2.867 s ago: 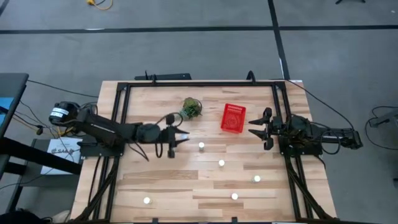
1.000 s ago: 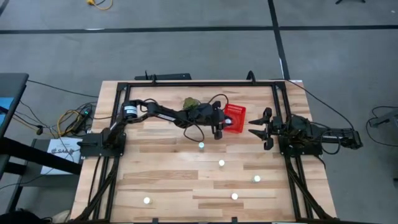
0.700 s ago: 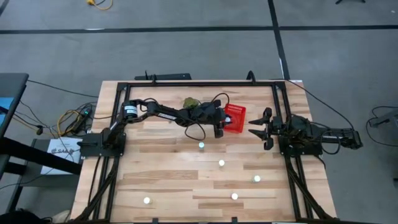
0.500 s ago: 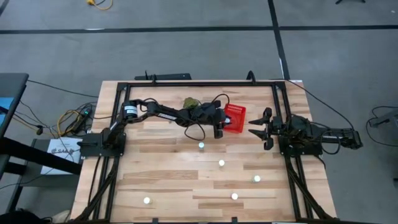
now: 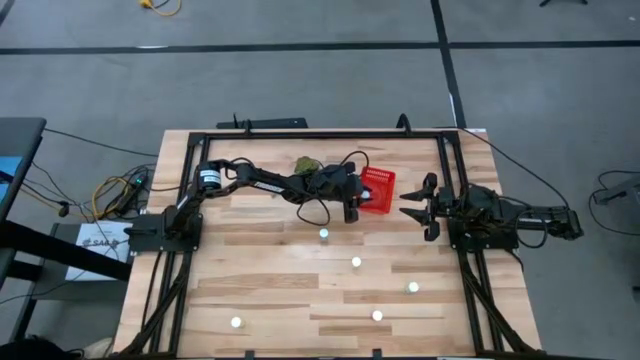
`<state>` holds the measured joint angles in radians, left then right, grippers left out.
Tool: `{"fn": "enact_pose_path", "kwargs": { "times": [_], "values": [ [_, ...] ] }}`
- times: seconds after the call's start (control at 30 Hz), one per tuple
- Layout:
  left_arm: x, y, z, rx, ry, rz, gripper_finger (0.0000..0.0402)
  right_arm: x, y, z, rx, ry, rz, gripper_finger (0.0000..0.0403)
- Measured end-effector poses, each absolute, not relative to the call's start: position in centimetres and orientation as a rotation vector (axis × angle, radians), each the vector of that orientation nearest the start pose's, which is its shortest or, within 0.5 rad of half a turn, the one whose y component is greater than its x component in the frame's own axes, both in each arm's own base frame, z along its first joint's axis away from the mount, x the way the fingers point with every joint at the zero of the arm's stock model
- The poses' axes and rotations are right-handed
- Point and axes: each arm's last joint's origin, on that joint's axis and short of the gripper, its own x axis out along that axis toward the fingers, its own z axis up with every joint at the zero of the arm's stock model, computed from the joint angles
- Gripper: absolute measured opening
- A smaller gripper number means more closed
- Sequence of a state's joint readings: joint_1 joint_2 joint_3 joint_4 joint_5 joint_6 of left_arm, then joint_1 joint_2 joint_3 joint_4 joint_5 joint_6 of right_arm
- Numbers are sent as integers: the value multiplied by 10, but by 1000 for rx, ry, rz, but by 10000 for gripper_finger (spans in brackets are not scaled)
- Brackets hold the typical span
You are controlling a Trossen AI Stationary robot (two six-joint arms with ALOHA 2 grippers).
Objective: Pick and place pill bottles into a basket
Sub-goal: Put the top left yellow pill bottle into the red basket, then put the top blue pill bottle into the red basket
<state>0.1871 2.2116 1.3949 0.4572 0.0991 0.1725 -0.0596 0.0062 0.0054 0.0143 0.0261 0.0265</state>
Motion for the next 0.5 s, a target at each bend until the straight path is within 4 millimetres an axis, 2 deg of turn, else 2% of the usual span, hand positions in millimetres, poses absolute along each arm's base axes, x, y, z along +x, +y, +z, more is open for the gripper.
{"fn": "enact_pose_path", "kwargs": {
  "times": [0.33, 0.5],
  "values": [
    [472, 86, 144, 120, 359, 54, 189, 98, -7, 166, 26, -15, -86, 173],
    [472, 86, 150, 132, 323, 54, 207, 98, -7, 166, 26, -15, -85, 173]
  ]
}}
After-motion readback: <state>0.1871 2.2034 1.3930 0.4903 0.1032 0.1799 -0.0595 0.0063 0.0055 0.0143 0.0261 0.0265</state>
